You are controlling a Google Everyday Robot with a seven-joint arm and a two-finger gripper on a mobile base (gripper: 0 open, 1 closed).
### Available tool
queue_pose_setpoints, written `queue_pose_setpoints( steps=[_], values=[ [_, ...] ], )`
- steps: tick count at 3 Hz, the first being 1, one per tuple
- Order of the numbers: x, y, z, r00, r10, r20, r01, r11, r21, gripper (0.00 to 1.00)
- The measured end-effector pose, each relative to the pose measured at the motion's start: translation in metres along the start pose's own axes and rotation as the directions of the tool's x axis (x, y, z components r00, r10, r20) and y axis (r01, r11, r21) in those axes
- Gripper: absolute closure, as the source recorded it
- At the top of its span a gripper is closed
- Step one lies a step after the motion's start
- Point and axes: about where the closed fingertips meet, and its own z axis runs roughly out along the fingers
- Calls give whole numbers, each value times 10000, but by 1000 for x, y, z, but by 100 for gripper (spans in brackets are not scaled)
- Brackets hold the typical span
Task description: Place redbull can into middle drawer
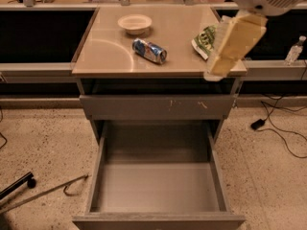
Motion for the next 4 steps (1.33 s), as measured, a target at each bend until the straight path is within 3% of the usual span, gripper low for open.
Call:
queue_pose_setpoints(
  steps=[1,2,3,4],
  values=[
    [-7,-30,56,9964,-347,770,349,9994,-17,0],
    [-8,-32,58,9960,-366,814,365,9993,25,0],
    [-5,-52,76,9961,329,823,-339,9994,98,0],
    [5,-79,105,9827,1638,864,-1664,9858,242,0]
  ],
)
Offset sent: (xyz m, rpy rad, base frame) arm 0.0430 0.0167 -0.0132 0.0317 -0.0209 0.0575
